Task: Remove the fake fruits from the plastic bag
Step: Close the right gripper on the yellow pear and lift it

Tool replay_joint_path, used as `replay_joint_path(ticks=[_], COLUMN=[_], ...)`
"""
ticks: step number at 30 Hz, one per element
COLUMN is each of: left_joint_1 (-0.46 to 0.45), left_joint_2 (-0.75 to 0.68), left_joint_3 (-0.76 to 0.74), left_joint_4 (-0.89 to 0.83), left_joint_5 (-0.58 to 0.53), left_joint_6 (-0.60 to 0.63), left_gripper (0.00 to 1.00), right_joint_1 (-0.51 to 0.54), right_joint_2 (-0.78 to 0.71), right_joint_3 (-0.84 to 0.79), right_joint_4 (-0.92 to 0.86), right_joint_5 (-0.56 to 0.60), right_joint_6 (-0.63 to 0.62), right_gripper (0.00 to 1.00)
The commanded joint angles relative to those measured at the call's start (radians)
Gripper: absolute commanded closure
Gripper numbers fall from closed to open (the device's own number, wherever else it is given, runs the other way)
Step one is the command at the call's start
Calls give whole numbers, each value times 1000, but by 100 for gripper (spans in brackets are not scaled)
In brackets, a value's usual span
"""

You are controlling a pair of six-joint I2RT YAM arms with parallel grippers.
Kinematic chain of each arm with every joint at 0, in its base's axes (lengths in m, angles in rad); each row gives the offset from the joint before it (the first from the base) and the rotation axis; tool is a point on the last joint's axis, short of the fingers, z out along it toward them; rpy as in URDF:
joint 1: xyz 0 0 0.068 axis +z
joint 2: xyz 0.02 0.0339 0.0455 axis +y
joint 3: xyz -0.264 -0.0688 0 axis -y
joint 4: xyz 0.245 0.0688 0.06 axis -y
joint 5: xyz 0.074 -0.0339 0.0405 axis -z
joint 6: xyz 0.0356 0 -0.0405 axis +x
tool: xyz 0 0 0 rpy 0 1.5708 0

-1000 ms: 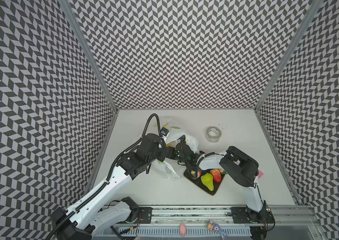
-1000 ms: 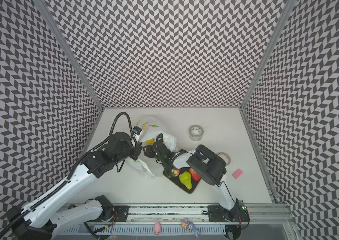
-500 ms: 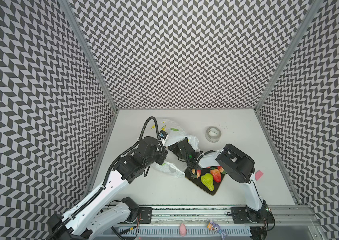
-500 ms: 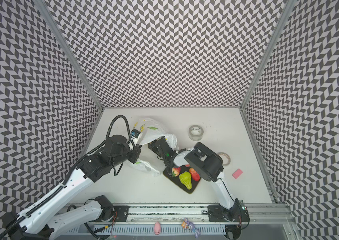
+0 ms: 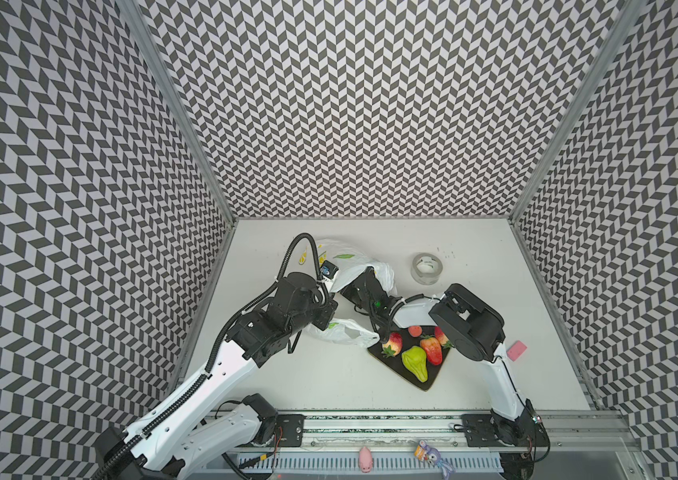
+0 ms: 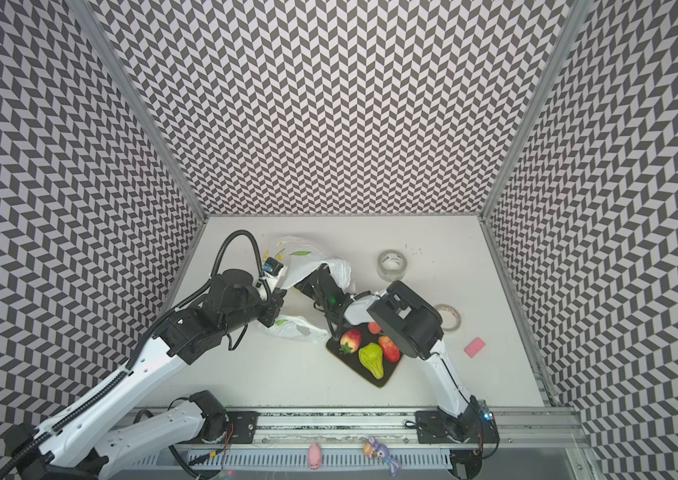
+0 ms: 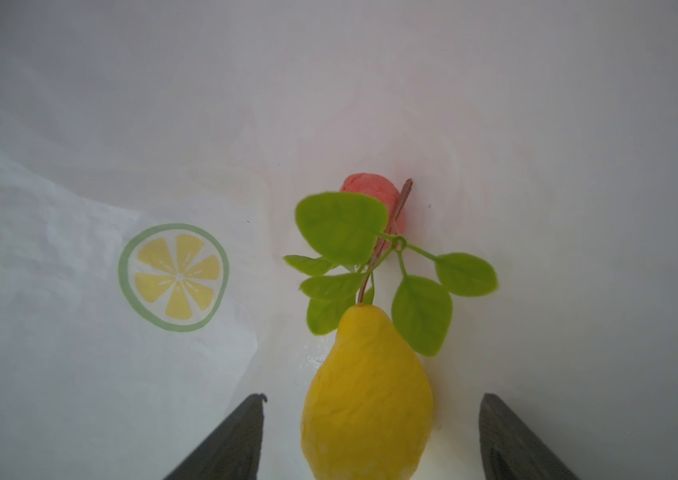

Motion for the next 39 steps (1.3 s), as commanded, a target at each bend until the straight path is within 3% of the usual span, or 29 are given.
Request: replay_joint_path(ticks=[1,13,18,25,39], left_joint_1=[2,1,1,4,25], left_joint_2=[4,19,-8,-21,-31], left_joint_3=[1,20,27,-18,-85], left_joint_4=[54,99,101,102,134], left_joint_5=[31,84,93,20,-57], left_joint_6=[23,20,8,-14,-29], left_gripper=[100,100,100,100,100], right_joint_1=[14,33,34,34,38], right_joint_2=[43,215,238,180,-93], right_joint_3=[52,339,371,318,21], right_joint_4=[-44,-321,-359,-297,-75], right_joint_5=[19,38,40,9,-105], right_joint_6=[-104,-152,-135,-154,-149], right_gripper=[17,18,41,62,67])
